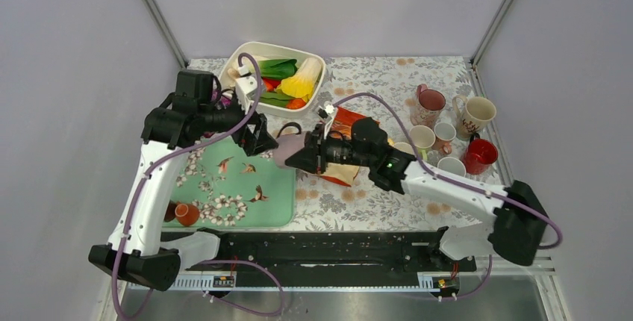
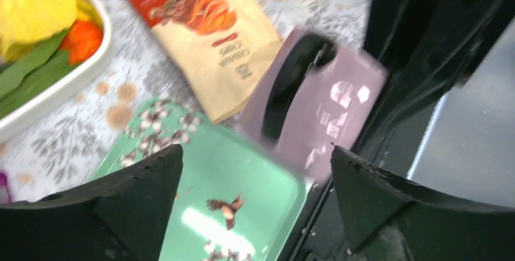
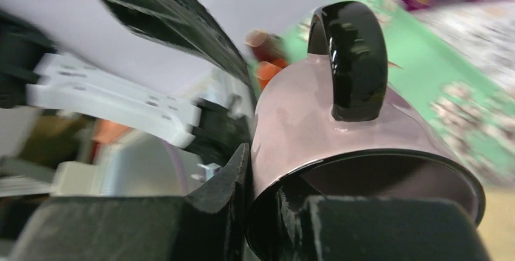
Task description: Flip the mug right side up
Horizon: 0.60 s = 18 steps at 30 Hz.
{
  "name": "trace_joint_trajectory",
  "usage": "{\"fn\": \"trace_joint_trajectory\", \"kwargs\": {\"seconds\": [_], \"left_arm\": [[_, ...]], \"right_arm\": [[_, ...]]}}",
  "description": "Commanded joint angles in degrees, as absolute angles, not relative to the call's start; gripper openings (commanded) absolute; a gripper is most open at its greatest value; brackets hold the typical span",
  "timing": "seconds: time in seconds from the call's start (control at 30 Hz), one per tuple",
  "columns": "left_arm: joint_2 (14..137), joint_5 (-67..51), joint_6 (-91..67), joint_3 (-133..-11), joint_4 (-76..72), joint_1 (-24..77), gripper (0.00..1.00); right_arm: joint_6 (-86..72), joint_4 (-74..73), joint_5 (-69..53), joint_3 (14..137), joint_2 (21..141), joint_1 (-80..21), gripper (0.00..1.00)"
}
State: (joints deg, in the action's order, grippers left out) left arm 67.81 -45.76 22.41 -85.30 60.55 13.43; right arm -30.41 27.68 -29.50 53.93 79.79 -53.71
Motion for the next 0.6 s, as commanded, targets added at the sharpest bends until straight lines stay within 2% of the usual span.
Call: {"fn": "trace_joint_trajectory", "kwargs": {"seconds": [0.0,0.1,0.23,0.57], "left_arm": [[62.5,-34.4,22.0,-81.4,58.5,12.4,0.99],[59.3,-26.8,23.5,-78.0,58.2,11.5,0.99],[57.6,-21.3,26.7,-73.5,58.7,10.6,0.99],[56.8,-13.3,33.3,-67.6,59.9,7.3,0.99]], "right_arm": [[-10.2,-6.7,-8.9,57.0,71.1,-53.8,0.00],[-7.0,-28.1,0.9,58.9,70.2,-53.8,0.00],[-9.4,-44.8,6.7,57.2,71.5,-53.7,0.00],[-24.0,-56.8,13.1,51.6,74.6,-48.4,0.00]]}}
